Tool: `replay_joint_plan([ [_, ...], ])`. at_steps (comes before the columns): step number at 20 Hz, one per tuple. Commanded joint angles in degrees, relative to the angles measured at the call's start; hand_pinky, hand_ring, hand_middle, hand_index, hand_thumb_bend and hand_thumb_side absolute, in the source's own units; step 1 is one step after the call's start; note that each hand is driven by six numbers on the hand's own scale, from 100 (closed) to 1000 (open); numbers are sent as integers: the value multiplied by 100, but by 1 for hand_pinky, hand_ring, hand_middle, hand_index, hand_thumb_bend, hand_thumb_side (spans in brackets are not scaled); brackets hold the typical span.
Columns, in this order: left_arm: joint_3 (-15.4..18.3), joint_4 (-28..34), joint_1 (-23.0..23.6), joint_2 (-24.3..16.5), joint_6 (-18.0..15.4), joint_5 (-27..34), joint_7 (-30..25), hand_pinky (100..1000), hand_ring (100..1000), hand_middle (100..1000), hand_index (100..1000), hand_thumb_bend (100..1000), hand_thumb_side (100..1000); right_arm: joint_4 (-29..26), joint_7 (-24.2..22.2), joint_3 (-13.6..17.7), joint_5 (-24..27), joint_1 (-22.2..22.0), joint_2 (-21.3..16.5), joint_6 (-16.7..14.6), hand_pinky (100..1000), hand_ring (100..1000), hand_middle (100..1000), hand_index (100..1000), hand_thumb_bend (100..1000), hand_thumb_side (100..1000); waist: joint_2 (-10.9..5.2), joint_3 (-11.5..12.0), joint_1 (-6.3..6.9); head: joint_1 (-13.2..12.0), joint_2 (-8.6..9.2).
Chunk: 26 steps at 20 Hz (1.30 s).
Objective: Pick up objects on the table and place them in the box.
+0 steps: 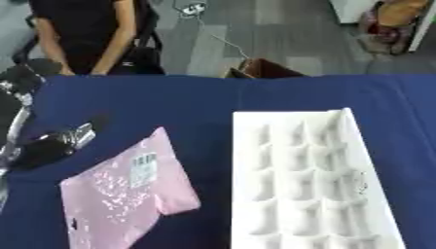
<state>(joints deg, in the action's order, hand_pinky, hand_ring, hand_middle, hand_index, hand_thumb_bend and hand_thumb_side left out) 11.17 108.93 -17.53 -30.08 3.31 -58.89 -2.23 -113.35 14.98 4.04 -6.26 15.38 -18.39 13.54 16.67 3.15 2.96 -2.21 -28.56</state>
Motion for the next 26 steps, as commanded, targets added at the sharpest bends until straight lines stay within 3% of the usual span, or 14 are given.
replay_joint_plan([
  [1,98,135,-28,-198,25,-99,-139,873,907,882,939,717,957,-123,-4,57,-37,0,-51,13,745,841,831,930,100,896,-118,10,8,-3,34],
  [11,98,132,-51,-234,5,-35,-141,875,908,882,938,706,963,-124,-4,60,-32,-13,-47,25,745,841,831,930,100,896,-119,16,32,-11,-86],
  [16,88,104,-80,-217,-19,-6,-137,875,908,881,938,701,964,-118,-51,47,-26,-21,-46,27,751,846,835,935,100,903,-133,18,29,4,-374],
  [26,63,93,-116,-228,-62,7,-146,877,909,880,938,698,967,-108,-119,29,-20,-6,-43,31,751,845,834,936,100,905,-102,12,37,37,-667],
])
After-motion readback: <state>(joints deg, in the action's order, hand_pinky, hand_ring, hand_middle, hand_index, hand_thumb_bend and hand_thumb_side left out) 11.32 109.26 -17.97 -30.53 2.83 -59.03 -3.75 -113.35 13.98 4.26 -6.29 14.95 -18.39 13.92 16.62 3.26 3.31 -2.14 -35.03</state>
